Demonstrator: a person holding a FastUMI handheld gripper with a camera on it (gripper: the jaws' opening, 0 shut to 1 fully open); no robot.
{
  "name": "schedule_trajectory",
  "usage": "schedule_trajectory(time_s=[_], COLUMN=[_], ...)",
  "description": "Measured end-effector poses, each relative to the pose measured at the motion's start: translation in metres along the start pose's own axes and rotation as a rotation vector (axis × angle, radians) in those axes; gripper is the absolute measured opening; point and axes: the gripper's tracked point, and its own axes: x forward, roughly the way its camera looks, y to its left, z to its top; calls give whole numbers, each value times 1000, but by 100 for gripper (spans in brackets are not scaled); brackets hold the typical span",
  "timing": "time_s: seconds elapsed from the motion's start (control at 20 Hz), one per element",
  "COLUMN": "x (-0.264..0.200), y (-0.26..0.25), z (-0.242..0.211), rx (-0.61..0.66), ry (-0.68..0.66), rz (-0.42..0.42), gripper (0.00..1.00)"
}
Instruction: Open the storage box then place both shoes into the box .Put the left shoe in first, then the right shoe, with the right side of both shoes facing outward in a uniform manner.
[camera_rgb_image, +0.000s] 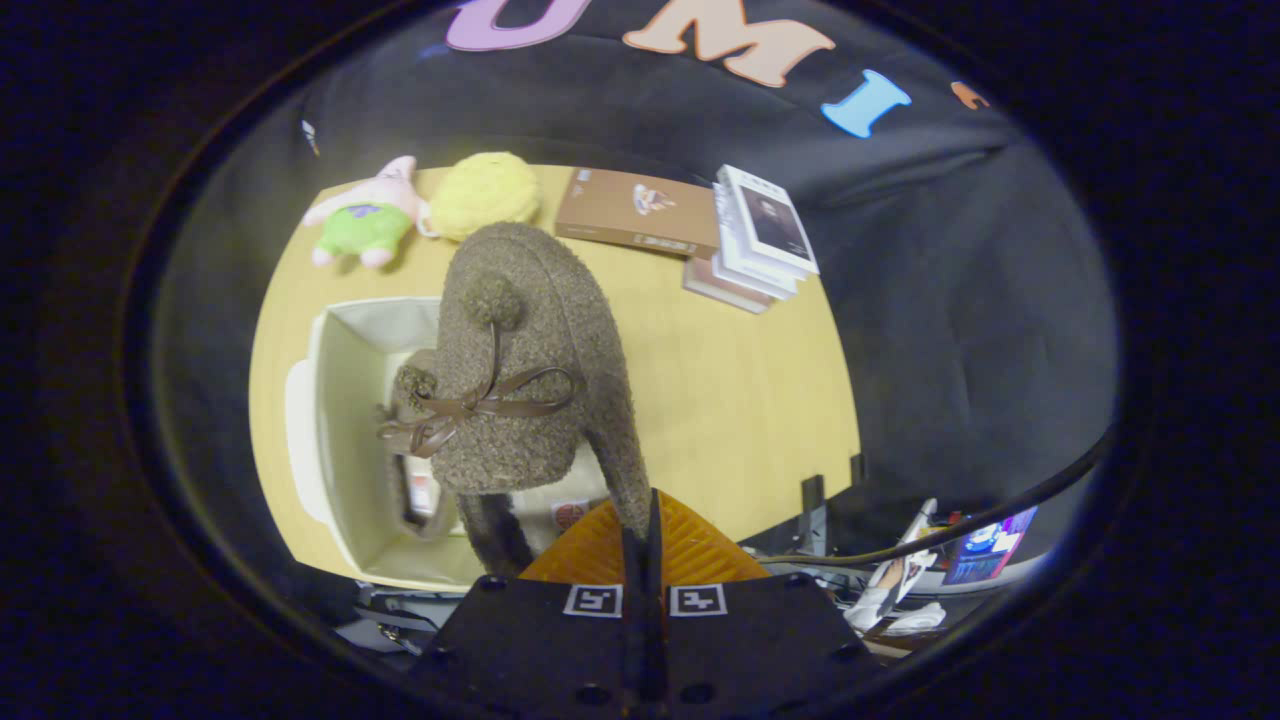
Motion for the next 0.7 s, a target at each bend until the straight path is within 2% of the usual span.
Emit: schedule_trajectory(time_s=[0.15, 0.35, 0.7], x=[5, 27, 82], y=[34, 74, 95], z=[-6, -12, -37], rx=[-16, 46, 42], ry=[24, 46, 111], rz=[14, 76, 95], gripper=[4, 3, 4])
